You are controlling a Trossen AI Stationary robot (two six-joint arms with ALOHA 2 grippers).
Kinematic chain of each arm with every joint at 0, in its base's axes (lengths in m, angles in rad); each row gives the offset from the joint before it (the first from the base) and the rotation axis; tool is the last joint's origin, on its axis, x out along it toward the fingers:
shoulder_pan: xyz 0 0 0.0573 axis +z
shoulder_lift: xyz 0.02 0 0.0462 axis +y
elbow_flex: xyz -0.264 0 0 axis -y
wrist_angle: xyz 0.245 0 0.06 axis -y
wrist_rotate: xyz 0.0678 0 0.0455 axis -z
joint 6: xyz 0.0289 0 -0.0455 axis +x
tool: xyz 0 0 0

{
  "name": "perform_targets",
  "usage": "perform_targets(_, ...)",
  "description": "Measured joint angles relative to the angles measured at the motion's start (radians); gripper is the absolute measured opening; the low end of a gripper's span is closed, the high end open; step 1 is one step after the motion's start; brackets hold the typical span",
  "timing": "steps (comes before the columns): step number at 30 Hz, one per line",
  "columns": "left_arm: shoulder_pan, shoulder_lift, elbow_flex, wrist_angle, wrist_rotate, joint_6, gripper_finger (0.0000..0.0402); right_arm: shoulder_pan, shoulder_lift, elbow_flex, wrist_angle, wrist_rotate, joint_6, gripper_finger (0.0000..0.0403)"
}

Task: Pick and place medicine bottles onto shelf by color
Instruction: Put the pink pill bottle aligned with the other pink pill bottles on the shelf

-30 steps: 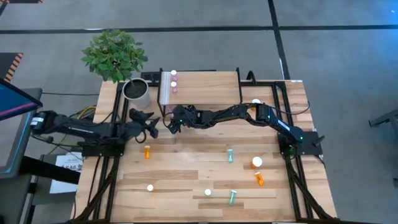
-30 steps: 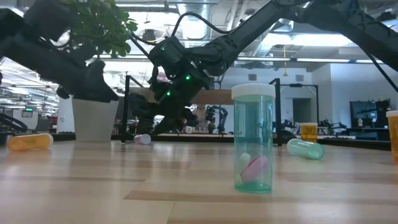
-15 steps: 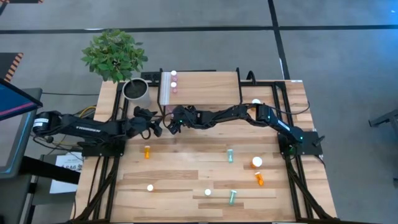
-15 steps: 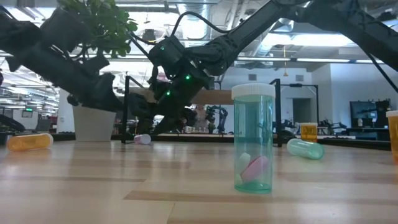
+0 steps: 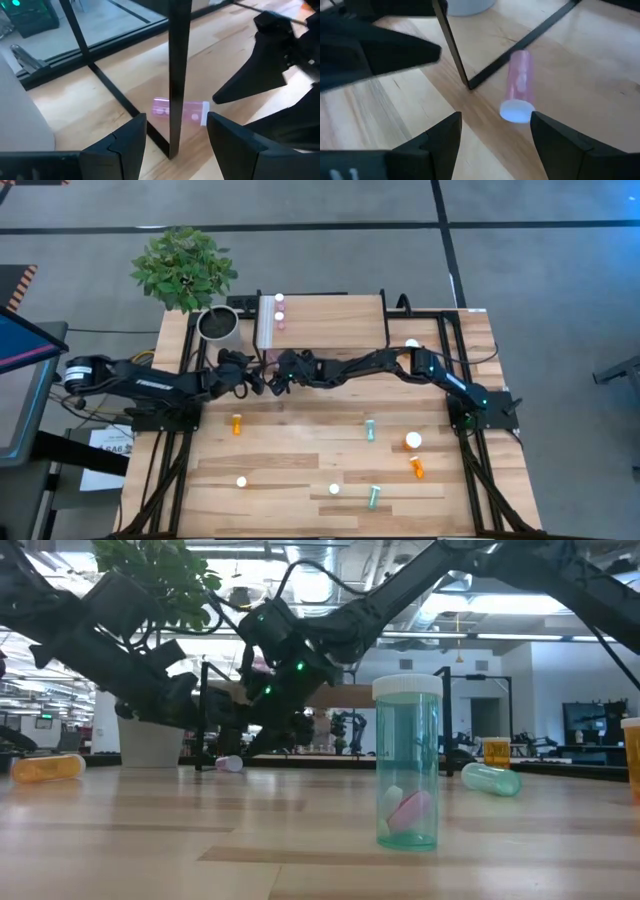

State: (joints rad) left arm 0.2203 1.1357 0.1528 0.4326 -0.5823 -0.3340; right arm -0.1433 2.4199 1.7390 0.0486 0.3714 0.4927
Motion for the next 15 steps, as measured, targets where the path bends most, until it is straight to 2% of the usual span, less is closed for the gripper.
perform_targets(8,0.0,0.023,0.0,0.014,0.011,0.0,0.0197,-0.003,0.066,0.034,0.024,0.008,0.009,0.026)
perform_targets(15,0.0,0.023,0.0,0.014,0.025,0.008,0.0197,-0.004,0.068,0.039,0.018,0.023,-0.001,0.0257)
